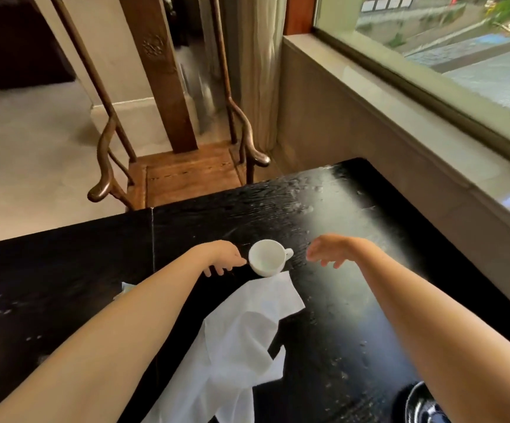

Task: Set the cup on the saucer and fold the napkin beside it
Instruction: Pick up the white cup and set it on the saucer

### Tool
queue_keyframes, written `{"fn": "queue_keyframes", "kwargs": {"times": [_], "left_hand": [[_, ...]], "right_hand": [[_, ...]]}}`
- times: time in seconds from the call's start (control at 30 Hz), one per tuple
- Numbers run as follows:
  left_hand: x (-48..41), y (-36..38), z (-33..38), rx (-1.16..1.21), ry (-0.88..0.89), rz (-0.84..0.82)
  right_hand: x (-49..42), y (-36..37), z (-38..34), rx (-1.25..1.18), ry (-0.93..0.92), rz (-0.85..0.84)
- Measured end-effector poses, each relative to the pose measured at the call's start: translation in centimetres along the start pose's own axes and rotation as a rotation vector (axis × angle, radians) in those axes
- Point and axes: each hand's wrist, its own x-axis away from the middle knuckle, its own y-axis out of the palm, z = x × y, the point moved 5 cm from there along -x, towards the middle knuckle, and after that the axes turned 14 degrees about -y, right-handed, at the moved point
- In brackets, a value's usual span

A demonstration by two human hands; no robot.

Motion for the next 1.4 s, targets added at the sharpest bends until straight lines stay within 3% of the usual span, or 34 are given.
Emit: {"fn": "queue_keyframes", "kwargs": {"times": [0.2,0.37,0.47,0.6,0.77,1.4], "left_hand": [[-6.6,0.4,-0.5,0.019,0.042,0.028],[-10.1,1.9,0.6,0.236,0.178,-0.002],[-11.3,2.8,1.1,0.392,0.258,0.0],[-12.4,3.6,1.6,0.41,0.344,0.082],[-12.6,4.0,1.8,0.49,0.365,0.052],[-0.2,2.9,10.2,0.515,0.635,-0.051]], "right_hand": [[-6.4,1.1,1.3,0.067,-0.043,0.043],[-10.6,2.3,1.9,0.181,-0.213,0.106],[-11.6,3.0,2.2,0.11,-0.244,0.165],[-12.6,3.6,3.2,-0.075,-0.223,0.229],[-13.0,4.1,4.1,-0.213,-0.228,0.275],[2.6,-2.5,7.0,-0.416,-0.213,0.558]]}}
